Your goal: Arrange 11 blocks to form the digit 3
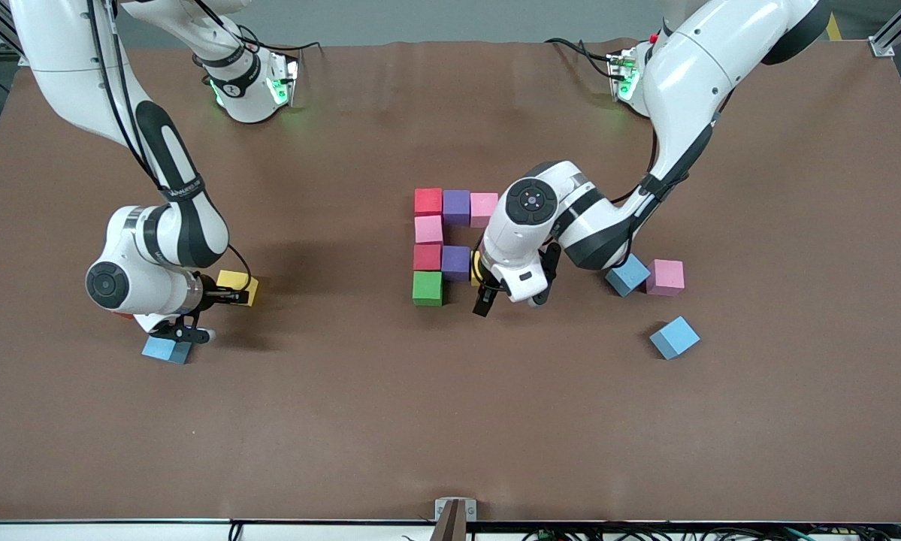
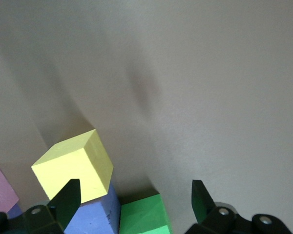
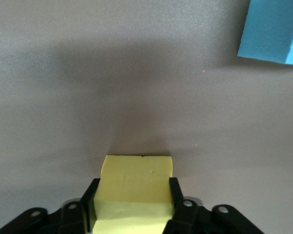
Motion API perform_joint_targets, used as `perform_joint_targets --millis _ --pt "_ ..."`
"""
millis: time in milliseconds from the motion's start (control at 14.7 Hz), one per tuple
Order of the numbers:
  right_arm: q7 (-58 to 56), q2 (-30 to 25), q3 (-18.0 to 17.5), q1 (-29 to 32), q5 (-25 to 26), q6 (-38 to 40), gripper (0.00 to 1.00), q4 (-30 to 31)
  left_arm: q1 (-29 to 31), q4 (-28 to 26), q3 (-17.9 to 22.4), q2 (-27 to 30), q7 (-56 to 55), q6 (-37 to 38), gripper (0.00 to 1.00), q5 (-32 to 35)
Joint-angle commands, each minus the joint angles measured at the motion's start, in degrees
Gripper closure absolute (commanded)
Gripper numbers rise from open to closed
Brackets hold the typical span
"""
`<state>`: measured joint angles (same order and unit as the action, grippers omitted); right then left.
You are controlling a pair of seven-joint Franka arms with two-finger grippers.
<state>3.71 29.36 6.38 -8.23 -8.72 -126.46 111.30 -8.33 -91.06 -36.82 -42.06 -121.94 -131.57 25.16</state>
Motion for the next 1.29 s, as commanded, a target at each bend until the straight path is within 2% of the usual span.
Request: perform_joint_targets --millis 0,68,204,340,544,680,884,1223 --pt "-0.3 0.1 -1.1 1.4 1.0 -0.6 0.59 -0.1 0.3 2.6 1.4 0.7 2.7 2.2 0.00 0.8" --pt "-0.7 0.1 -1.1 1.3 1.1 -0.2 0.64 -1.1 0.2 4.6 2.4 0.6 3.8 3.6 0.00 0.8" --pt "-2.9 0.1 -1.1 0.4 1.1 -0.2 0.68 -4.1 0.1 7.3 3.8 0.4 7.2 4.8 0.00 0.7" --pt "-3.9 0.2 -1.1 -3.4 1.3 0.2 0.68 -9.0 0.2 7.7 6.0 0.6 9.9 4.9 0.00 0.8" --pt "-3.6 1.3 -1.1 -9.1 1.2 4.9 0.68 -16.4 0.3 9.1 9.5 0.8 15.4 4.9 0.00 0.6" --pt "-3.5 4.1 -1.0 -12.1 0.9 9.7 0.72 -23.4 0.9 9.9 10.8 0.9 17.9 5.5 0.00 0.5" --pt "1.8 10.8 -0.7 -17.2 0.8 18.1 0.74 -35.9 4.1 11.0 10.7 1.5 21.1 6.0 0.00 0.1" --pt "8.8 17.8 -0.8 -22.6 -0.3 19.1 0.76 -46.6 6.7 11.0 10.6 2.3 27.4 6.6 0.00 -0.1"
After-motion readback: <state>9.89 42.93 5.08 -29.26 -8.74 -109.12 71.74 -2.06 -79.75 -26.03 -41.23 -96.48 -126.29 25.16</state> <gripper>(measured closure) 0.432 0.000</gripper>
